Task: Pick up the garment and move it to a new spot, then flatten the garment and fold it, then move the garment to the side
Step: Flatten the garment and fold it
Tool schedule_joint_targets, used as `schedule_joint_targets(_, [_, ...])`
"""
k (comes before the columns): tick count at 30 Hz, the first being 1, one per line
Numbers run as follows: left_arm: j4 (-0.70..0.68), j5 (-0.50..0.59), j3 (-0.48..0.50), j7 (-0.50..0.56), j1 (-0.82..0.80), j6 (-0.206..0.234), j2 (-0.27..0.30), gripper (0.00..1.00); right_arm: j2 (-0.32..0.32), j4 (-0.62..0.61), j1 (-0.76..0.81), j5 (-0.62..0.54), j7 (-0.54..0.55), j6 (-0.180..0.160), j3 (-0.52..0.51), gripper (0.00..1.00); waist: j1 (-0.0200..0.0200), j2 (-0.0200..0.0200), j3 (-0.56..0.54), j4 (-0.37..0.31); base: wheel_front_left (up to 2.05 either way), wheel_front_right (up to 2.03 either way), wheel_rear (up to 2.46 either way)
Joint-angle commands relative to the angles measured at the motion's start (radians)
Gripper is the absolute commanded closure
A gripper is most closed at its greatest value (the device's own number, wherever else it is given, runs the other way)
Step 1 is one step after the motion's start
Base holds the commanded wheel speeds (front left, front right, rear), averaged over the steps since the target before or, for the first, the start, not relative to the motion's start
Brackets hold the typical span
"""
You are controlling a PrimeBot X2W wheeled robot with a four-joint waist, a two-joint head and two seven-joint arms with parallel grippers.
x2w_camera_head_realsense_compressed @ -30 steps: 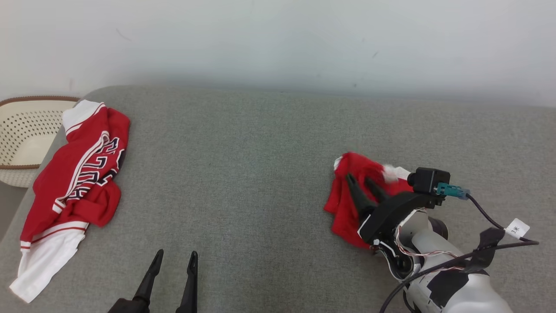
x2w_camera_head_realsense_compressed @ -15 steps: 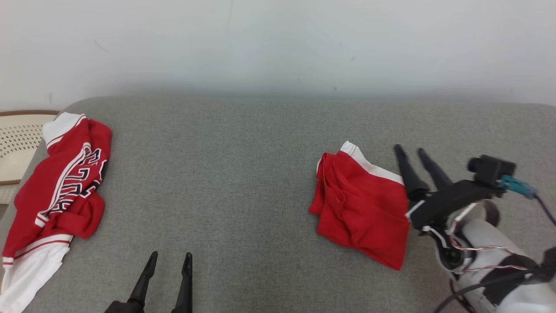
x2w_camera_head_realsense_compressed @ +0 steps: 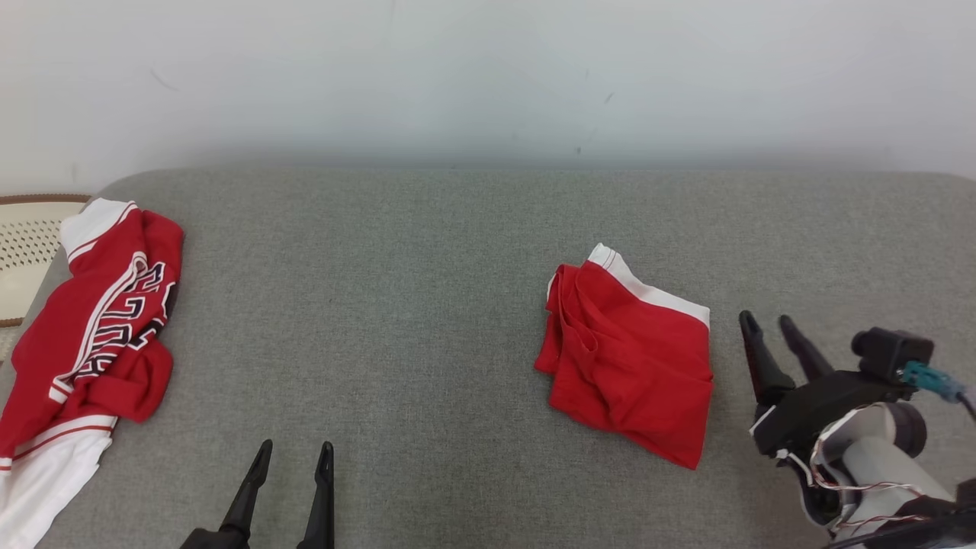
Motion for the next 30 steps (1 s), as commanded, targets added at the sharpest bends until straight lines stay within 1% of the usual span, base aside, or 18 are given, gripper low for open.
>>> schedule_joint_targets(1, [-0.002,0.008,0.002,-0.003,-0.001,-0.002,0.000,0.00,0.017,0.004,0.009,-0.021,-0.002,0.000,-0.003,1.00,0.0000,0.0000,0.003,0.000,0.00,0.00,0.00])
schedule_joint_targets(5, [-0.001,0.012,-0.002,-0.003,-0.012,-0.006,0.000,0.00,0.051,0.040,-0.001,-0.081,-0.002,0.000,-0.008,1.00,0.0000,0.0000,0.011,0.006,0.00,0.00,0.00])
schedule_joint_targets(7, [0.000,0.014,-0.002,-0.003,-0.020,-0.009,0.000,0.00,0.072,0.073,-0.023,-0.139,-0.002,0.000,-0.013,1.00,0.0000,0.0000,0.021,0.014,0.00,0.00,0.00])
schedule_joint_targets(10, [0.002,0.016,-0.004,-0.003,-0.030,-0.015,0.000,0.00,0.084,0.116,-0.044,-0.218,-0.002,0.000,-0.020,1.00,0.0000,0.0000,0.033,0.027,0.00,0.00,0.00])
schedule_joint_targets(13, [0.003,0.019,-0.004,-0.003,-0.036,-0.017,0.000,0.00,0.115,0.152,-0.059,-0.262,-0.002,0.000,-0.047,1.00,0.0000,0.0000,0.045,0.044,0.00,0.00,0.00])
schedule_joint_targets(19, [0.004,0.025,-0.006,-0.003,-0.048,-0.020,0.000,0.00,0.158,0.218,-0.075,-0.316,-0.002,0.000,-0.077,1.00,0.0000,0.0000,0.064,0.081,0.00,0.00,0.00])
schedule_joint_targets(24, [0.003,0.026,-0.002,-0.003,-0.052,-0.020,0.000,0.00,0.198,0.238,-0.086,-0.335,-0.002,0.000,-0.091,1.00,0.0000,0.0000,0.073,0.094,0.00,0.00,0.00])
schedule_joint_targets(25, [0.003,0.026,-0.002,-0.003,-0.052,-0.020,0.000,0.00,0.198,0.238,-0.086,-0.335,-0.002,0.000,-0.091,1.00,0.0000,0.0000,0.073,0.094,0.00,0.00,0.00])
schedule_joint_targets(30, [0.010,0.020,-0.011,-0.003,-0.058,-0.018,0.000,0.00,0.244,0.245,-0.101,-0.348,-0.002,0.000,-0.076,1.00,0.0000,0.0000,0.074,0.106,0.00,0.00,0.00])
